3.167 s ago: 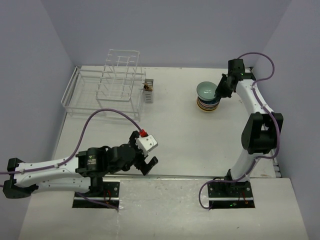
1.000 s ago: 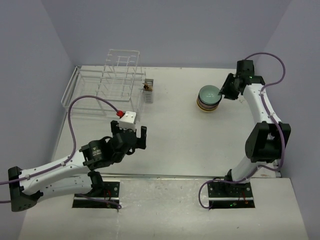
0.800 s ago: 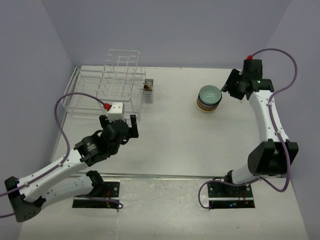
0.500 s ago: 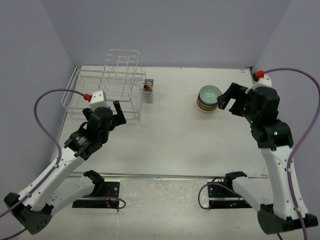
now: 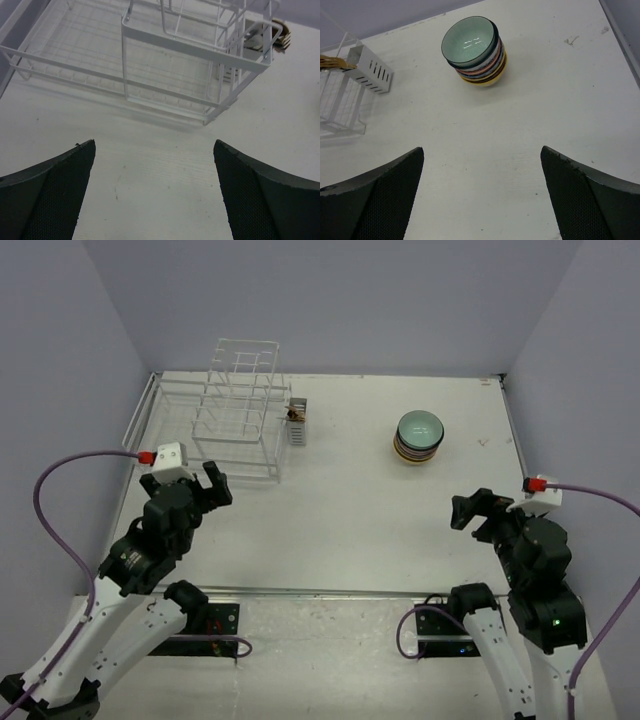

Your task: Unload the bowls from the dish rack

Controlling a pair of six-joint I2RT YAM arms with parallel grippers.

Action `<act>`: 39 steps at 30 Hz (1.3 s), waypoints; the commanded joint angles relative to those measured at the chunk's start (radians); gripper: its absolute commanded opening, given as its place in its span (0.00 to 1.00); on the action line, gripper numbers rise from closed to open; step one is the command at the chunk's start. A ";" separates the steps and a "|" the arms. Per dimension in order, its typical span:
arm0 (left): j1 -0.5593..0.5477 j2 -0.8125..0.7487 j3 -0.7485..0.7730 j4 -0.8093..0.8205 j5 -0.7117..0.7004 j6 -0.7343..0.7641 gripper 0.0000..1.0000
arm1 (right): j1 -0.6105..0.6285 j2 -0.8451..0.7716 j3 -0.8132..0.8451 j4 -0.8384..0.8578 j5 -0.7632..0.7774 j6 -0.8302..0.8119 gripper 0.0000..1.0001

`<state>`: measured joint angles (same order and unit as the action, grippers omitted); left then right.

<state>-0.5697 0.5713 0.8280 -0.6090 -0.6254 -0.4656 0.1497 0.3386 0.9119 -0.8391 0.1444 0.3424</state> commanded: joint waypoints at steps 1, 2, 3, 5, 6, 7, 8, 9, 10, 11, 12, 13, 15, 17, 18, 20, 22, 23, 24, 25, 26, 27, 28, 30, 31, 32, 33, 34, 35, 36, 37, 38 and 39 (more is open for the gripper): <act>0.007 -0.019 -0.085 0.060 0.056 0.055 1.00 | -0.002 -0.052 -0.056 0.121 0.024 -0.011 0.99; 0.007 -0.021 -0.093 0.063 0.058 0.053 1.00 | -0.001 -0.058 -0.085 0.138 0.018 -0.011 0.99; 0.007 -0.022 -0.095 0.060 0.049 0.050 1.00 | -0.002 -0.062 -0.094 0.155 0.009 -0.011 0.99; 0.007 -0.027 -0.083 0.043 0.009 0.033 1.00 | -0.001 -0.050 -0.107 0.158 -0.002 -0.006 0.99; 0.008 -0.031 -0.086 0.043 -0.006 0.024 1.00 | -0.001 -0.035 -0.108 0.155 0.000 -0.005 0.99; 0.007 -0.040 -0.092 0.043 -0.029 0.021 1.00 | -0.001 -0.027 -0.108 0.153 0.010 -0.005 0.99; 0.007 -0.044 -0.095 0.043 -0.039 0.019 1.00 | -0.001 -0.021 -0.108 0.152 0.015 -0.006 0.99; 0.008 -0.048 -0.101 0.046 -0.046 0.016 1.00 | -0.001 -0.016 -0.108 0.147 0.023 -0.005 0.99; 0.007 -0.059 -0.112 0.054 -0.057 0.016 1.00 | -0.001 -0.018 -0.108 0.147 0.026 -0.006 0.99; 0.007 -0.063 -0.118 0.060 -0.063 0.018 1.00 | -0.001 -0.023 -0.113 0.150 0.023 -0.011 0.99; 0.007 -0.073 -0.122 0.066 -0.066 0.021 1.00 | -0.002 -0.036 -0.117 0.165 0.017 -0.025 0.99; 0.007 -0.074 -0.124 0.071 -0.065 0.022 1.00 | -0.002 -0.045 -0.131 0.173 0.008 -0.031 0.99; 0.007 -0.085 -0.130 0.080 -0.068 0.033 1.00 | -0.002 -0.064 -0.160 0.207 -0.011 -0.039 0.99; 0.007 -0.090 -0.141 0.087 -0.066 0.042 1.00 | -0.002 -0.064 -0.166 0.216 -0.035 -0.051 0.99; 0.007 -0.093 -0.144 0.095 -0.068 0.054 1.00 | -0.001 -0.059 -0.166 0.215 -0.042 -0.054 0.99; 0.007 -0.094 -0.150 0.101 -0.073 0.059 1.00 | -0.002 -0.049 -0.168 0.221 -0.051 -0.054 0.99; 0.007 -0.097 -0.161 0.107 -0.082 0.058 1.00 | -0.001 -0.038 -0.169 0.225 -0.060 -0.049 0.99; 0.007 -0.097 -0.173 0.110 -0.082 0.061 1.00 | -0.001 -0.033 -0.169 0.225 -0.060 -0.046 0.99; 0.007 -0.100 -0.176 0.117 -0.082 0.062 1.00 | -0.001 -0.030 -0.168 0.224 -0.062 -0.048 0.99; 0.007 -0.102 -0.176 0.118 -0.082 0.062 1.00 | -0.001 -0.027 -0.165 0.224 -0.059 -0.048 0.99; 0.008 -0.102 -0.175 0.115 -0.085 0.062 1.00 | -0.001 -0.023 -0.163 0.222 -0.051 -0.042 0.99; 0.008 -0.106 -0.178 0.118 -0.086 0.062 1.00 | -0.001 -0.021 -0.163 0.222 -0.043 -0.039 0.99; 0.008 -0.108 -0.179 0.121 -0.086 0.062 1.00 | -0.001 -0.020 -0.162 0.222 -0.040 -0.036 0.99; 0.008 -0.110 -0.179 0.124 -0.085 0.064 1.00 | -0.001 -0.018 -0.159 0.229 -0.052 -0.022 0.99; 0.008 -0.110 -0.179 0.124 -0.085 0.065 1.00 | -0.001 -0.016 -0.160 0.230 -0.064 -0.023 0.99; 0.008 -0.110 -0.179 0.126 -0.085 0.068 1.00 | -0.001 -0.015 -0.160 0.233 -0.060 -0.025 0.99; 0.010 -0.110 -0.179 0.126 -0.092 0.070 1.00 | -0.001 -0.012 -0.162 0.233 -0.055 -0.025 0.99; 0.011 -0.111 -0.179 0.126 -0.099 0.070 1.00 | -0.001 -0.010 -0.160 0.233 -0.054 -0.023 0.99; 0.016 -0.113 -0.179 0.121 -0.106 0.067 1.00 | -0.001 -0.007 -0.162 0.236 -0.052 -0.025 0.99; 0.021 -0.114 -0.179 0.120 -0.117 0.064 1.00 | -0.002 -0.006 -0.162 0.238 -0.054 -0.025 0.99; 0.024 -0.117 -0.179 0.120 -0.117 0.062 1.00 | -0.001 -0.004 -0.160 0.238 -0.065 -0.026 0.99; 0.033 -0.125 -0.182 0.124 -0.117 0.065 1.00 | -0.001 -0.004 -0.160 0.239 -0.072 -0.028 0.99; 0.034 -0.128 -0.184 0.127 -0.112 0.067 1.00 | -0.002 -0.004 -0.159 0.239 -0.078 -0.028 0.99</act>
<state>-0.5529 0.4599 0.6556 -0.5312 -0.7021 -0.4221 0.1497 0.3202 0.7437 -0.6518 0.0853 0.3145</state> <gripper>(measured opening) 0.997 0.987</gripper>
